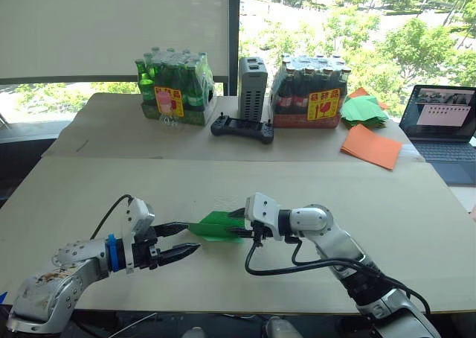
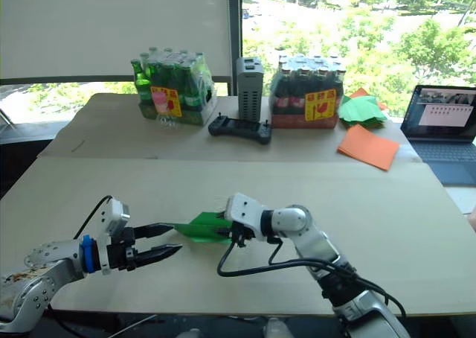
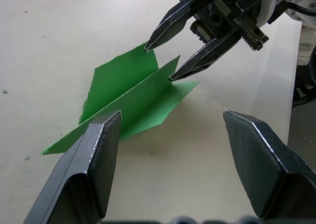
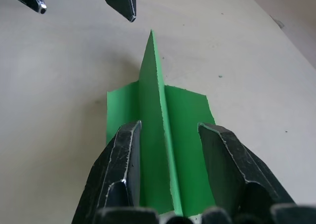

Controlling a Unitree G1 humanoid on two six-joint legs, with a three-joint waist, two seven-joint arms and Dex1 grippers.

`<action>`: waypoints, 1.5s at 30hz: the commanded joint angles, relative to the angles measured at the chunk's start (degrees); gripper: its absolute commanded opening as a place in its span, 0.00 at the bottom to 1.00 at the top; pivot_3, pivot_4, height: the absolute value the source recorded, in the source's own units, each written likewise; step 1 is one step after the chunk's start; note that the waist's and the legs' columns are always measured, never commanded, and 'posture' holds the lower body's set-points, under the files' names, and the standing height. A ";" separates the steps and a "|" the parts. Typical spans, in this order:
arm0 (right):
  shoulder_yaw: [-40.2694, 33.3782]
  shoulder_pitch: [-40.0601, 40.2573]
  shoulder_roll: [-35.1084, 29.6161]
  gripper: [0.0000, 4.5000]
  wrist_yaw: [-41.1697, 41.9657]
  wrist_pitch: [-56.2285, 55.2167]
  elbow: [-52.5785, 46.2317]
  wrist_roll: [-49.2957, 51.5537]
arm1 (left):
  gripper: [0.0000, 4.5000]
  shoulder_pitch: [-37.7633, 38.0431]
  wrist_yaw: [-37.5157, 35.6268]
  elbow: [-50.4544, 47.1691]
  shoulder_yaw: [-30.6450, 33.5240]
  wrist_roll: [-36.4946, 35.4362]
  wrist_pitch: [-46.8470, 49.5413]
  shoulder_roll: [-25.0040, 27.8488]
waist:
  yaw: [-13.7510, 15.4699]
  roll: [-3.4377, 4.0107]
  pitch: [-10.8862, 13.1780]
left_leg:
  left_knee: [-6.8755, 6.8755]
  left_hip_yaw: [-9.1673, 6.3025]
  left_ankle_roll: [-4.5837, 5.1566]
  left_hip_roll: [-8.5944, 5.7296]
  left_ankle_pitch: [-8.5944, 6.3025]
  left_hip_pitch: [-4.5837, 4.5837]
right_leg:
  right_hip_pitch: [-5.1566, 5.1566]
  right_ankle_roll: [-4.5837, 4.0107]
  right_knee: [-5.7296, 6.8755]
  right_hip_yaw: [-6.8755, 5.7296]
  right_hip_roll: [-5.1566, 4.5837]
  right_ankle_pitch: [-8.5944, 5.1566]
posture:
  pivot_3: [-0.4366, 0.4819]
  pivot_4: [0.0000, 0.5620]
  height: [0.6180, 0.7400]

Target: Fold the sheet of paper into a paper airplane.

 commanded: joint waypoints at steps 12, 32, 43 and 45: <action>-0.34 -0.64 1.05 0.36 1.62 -3.70 4.60 -1.13 | 0.78 -2.08 2.55 -5.21 0.62 -4.04 3.53 0.71 | -0.04 0.00 0.00 | 0.00 0.00 0.00 -0.02 0.00 0.07 | 0.00 -0.01 0.20 0.02 0.00 0.00 | 0.48 0.27 1.00; -10.99 1.31 2.07 0.00 -4.48 9.11 -3.56 5.60 | 0.78 -6.78 7.43 -5.69 0.57 -5.97 3.44 -3.29 | 0.18 0.00 0.00 | 0.02 0.00 -0.01 -0.03 0.01 0.07 | 0.00 0.00 0.22 0.03 -0.01 0.00 | 0.48 0.27 1.00; -29.99 1.78 0.90 0.00 -28.96 26.61 -6.19 3.43 | 0.78 -14.81 10.45 -7.48 -3.98 -2.09 0.30 -6.63 | 0.22 -0.01 -0.01 | 0.04 0.02 -0.03 -0.08 0.02 0.06 | 0.00 -0.01 0.28 0.09 -0.02 0.00 | 0.48 0.27 1.00; -32.92 2.55 1.38 0.00 -34.90 29.47 -6.59 1.59 | 0.78 -16.96 8.91 -7.38 -6.32 0.17 -1.21 -5.67 | 0.08 -0.01 -0.01 | 0.04 0.05 -0.03 -0.08 0.02 0.06 | 0.00 -0.01 0.27 0.12 -0.01 0.00 | 0.48 0.27 1.00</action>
